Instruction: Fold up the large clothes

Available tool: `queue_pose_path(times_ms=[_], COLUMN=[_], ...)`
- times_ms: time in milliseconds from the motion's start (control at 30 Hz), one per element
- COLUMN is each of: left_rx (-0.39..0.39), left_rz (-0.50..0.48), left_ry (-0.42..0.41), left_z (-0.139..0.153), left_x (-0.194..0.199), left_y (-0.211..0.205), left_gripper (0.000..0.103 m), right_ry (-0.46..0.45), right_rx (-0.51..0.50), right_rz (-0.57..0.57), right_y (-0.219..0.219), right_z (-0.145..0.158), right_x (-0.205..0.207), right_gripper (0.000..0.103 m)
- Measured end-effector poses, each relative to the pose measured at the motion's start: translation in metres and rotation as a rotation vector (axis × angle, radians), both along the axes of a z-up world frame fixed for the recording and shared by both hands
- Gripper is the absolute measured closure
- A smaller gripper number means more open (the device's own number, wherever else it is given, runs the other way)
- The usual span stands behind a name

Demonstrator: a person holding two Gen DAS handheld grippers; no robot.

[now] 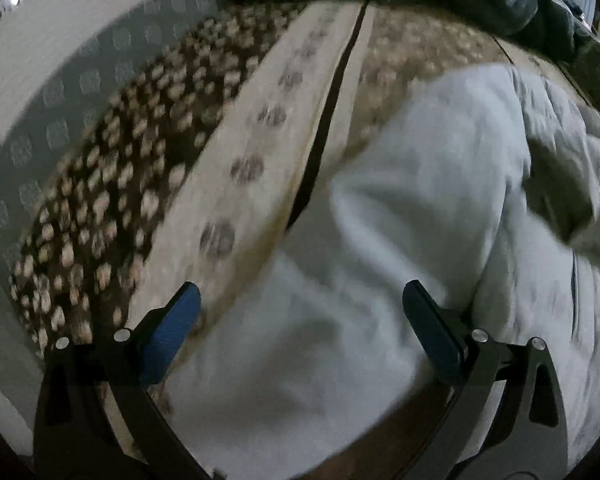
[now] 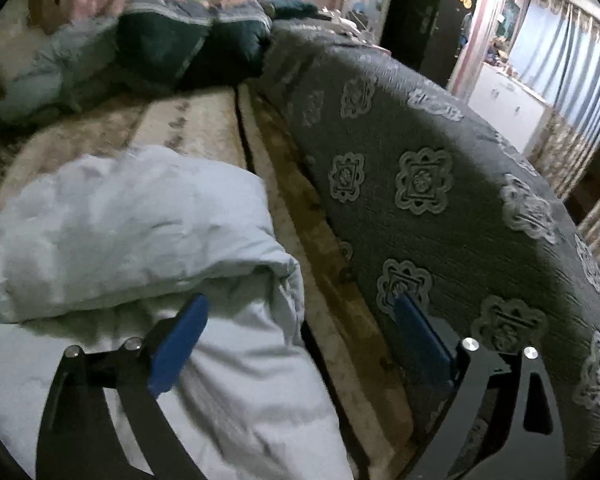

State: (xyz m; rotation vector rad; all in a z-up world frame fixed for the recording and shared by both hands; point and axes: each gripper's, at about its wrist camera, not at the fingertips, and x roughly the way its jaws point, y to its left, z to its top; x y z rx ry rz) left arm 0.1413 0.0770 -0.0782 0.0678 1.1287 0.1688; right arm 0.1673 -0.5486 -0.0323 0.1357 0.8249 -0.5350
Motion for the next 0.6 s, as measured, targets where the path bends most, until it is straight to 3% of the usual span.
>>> queue_pose_path(times_ms=[100,200,333,400,433,500,567,600], left_rx=[-0.031,-0.002,0.027,0.005,-0.039,-0.116,-0.146,-0.155], left_rz=[-0.003,-0.031,-0.053,-0.042,-0.034,-0.03,-0.011,-0.001], left_ry=[0.073,0.166,0.323,0.371,0.379,0.372,0.331,0.313], left_z=[-0.004,-0.022,-0.061,-0.074,-0.077,-0.074,-0.059,-0.052], left_x=[-0.026,-0.045,-0.061,-0.061,-0.061,-0.054,-0.045,-0.044], left_y=[0.023,0.034,0.046,0.053,0.059,0.065,0.069,0.07], left_gripper=[0.003,0.003,0.003,0.004,0.009,0.061,0.087,0.093], right_ry=[-0.054,-0.08,-0.07,-0.067,-0.067,-0.062,-0.064,-0.069], right_rx=[0.056,0.103,0.097,0.082,0.081,0.088,0.086,0.087], right_rz=[-0.034,-0.033,0.004,0.002,-0.001,-0.004,-0.016,-0.025], right_y=[-0.007,-0.005,0.005,0.007,0.006,0.004,0.001,-0.002], right_z=[0.016,0.026,0.035,0.041,0.043,0.045,0.049,0.052], right_x=[-0.025,-0.046,-0.061,-0.07,-0.075,-0.082,-0.09,-0.095], right_gripper=[0.005,0.005,0.005,0.005,0.005,0.005,0.005,0.005])
